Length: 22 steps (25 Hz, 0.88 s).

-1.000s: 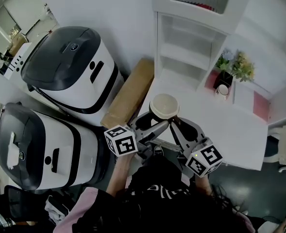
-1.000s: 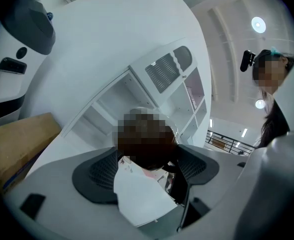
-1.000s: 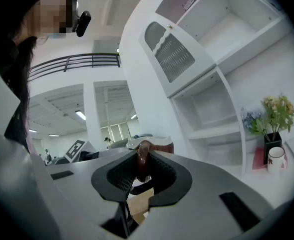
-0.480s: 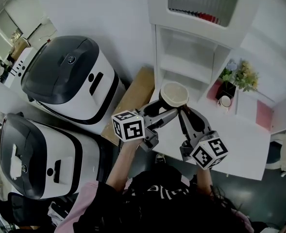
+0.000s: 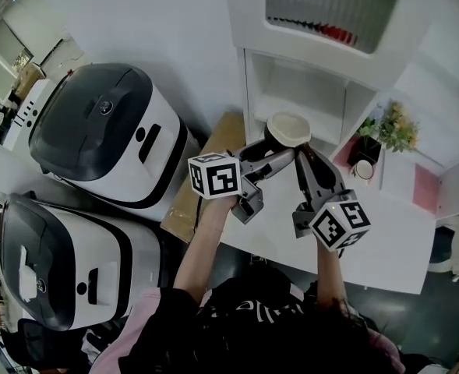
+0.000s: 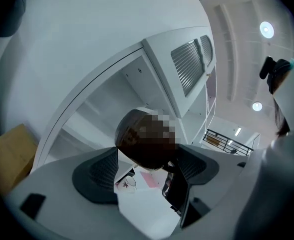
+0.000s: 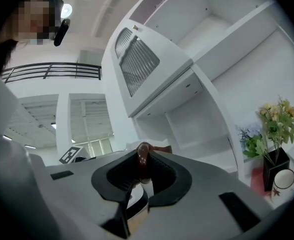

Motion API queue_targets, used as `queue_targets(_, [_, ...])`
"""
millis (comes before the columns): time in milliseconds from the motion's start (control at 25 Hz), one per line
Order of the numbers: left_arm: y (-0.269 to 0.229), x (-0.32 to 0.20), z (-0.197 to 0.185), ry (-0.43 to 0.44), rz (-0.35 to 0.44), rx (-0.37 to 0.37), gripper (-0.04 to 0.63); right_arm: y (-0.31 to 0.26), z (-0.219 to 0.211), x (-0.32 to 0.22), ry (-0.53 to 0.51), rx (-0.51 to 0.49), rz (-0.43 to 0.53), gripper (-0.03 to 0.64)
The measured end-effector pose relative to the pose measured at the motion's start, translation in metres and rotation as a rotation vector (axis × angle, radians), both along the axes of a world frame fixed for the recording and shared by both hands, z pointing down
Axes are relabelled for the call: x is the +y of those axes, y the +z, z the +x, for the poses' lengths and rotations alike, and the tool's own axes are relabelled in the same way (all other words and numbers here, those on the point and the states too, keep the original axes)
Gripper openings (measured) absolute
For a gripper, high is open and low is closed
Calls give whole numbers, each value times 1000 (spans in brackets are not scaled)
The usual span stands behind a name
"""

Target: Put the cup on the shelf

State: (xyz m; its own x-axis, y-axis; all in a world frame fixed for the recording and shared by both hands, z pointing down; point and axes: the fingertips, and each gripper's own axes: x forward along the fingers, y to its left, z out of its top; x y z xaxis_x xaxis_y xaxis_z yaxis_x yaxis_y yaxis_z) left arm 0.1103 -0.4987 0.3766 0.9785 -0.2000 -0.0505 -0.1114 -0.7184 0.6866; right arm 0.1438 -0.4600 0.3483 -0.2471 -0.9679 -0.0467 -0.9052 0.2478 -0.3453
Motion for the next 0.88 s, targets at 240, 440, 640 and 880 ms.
queue_targets(240, [12, -31, 21, 15, -36, -18, 368, 10, 21, -31, 55, 5, -10, 81])
queue_targets(440, [24, -45, 40, 19, -49, -47, 367, 25, 39, -46, 107, 16, -35, 81])
queue_targets(640, [38, -54, 49, -1, -4, -134, 367, 41, 50, -54, 152, 92, -72, 81])
queue_targets(880, [41, -56, 48, -12, 5, -140, 367, 48, 53, -57, 165, 86, -67, 83])
